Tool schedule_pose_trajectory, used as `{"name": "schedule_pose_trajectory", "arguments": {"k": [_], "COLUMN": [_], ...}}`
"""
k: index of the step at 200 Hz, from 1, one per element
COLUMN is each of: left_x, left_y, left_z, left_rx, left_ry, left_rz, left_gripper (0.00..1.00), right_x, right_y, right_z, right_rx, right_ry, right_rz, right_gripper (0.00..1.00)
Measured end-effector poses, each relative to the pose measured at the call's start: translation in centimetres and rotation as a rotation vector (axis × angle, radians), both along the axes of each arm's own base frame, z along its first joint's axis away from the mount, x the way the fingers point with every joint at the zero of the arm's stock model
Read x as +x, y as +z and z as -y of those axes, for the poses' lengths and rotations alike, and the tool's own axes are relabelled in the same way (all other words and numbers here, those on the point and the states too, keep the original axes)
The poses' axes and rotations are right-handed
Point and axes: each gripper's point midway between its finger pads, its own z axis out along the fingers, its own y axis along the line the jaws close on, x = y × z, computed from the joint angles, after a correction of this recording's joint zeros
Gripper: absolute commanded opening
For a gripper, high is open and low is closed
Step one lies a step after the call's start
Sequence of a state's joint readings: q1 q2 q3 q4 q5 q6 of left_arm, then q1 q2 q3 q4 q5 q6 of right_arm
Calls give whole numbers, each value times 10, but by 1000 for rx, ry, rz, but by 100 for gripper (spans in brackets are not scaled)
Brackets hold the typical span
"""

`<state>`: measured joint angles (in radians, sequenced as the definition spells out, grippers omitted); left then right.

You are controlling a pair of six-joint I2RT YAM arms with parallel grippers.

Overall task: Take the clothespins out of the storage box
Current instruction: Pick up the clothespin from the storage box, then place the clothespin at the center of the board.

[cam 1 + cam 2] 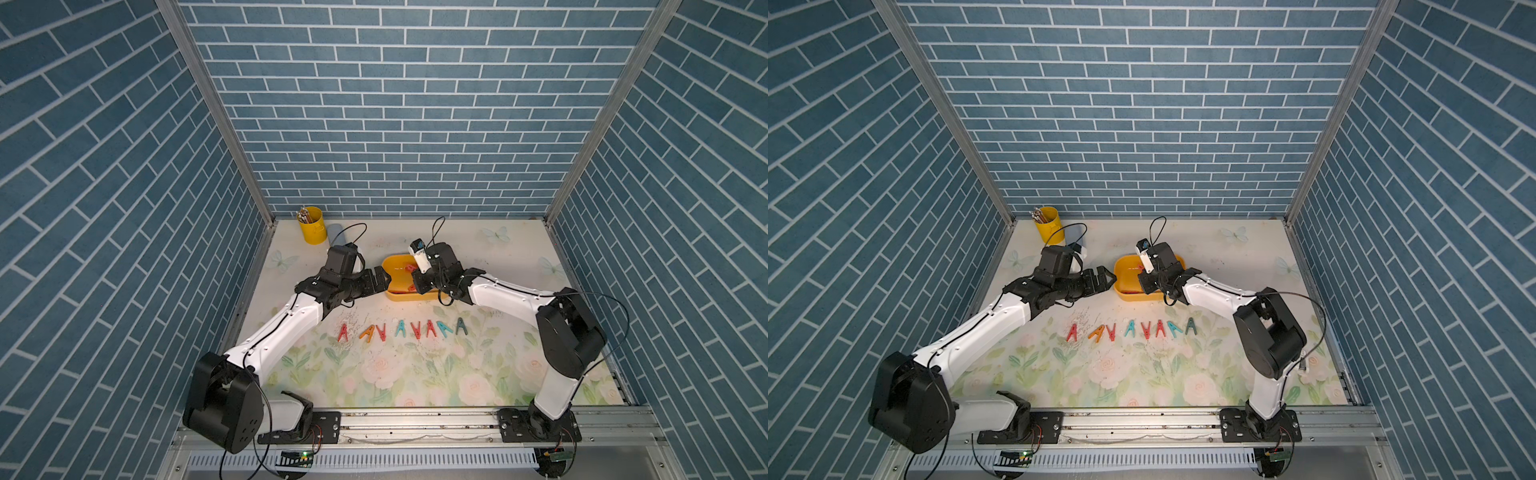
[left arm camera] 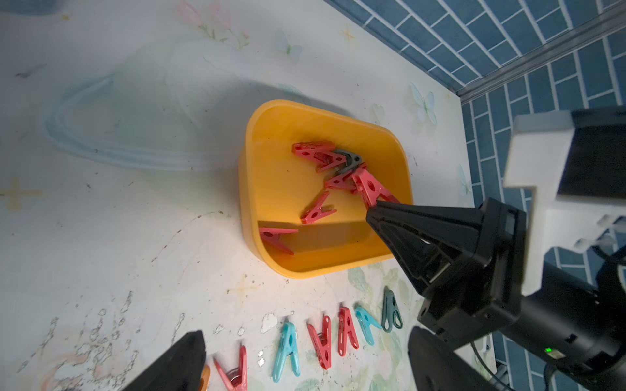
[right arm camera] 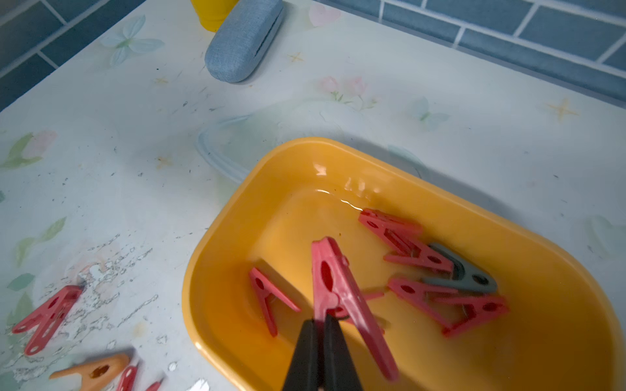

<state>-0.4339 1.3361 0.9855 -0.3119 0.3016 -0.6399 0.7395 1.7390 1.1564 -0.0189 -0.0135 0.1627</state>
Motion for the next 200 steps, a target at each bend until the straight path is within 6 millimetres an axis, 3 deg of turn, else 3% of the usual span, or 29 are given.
{"name": "schedule_pose_trajectory", "arguments": {"k": [35, 99, 156, 200], "left_x": [-1, -7, -11, -12], "left_y": [4, -1, 3, 2], "left_z": [24, 54, 64, 66], "left_rx": [-6, -2, -2, -1], "left_ry": [-56, -128, -151, -155], "left_rz": [15, 6, 17, 17], "left_gripper": [100, 100, 99, 100], "right_x": [-27, -70, -100, -117], "right_y": [-2, -22, -38, -68], "right_z": [36, 97, 129, 155], "right_rx": [12, 11, 44, -3], "right_ry": [-87, -240, -331, -414], "right_rz": [-24, -77, -128, -183], "right_gripper": [0, 0, 0, 0]}}
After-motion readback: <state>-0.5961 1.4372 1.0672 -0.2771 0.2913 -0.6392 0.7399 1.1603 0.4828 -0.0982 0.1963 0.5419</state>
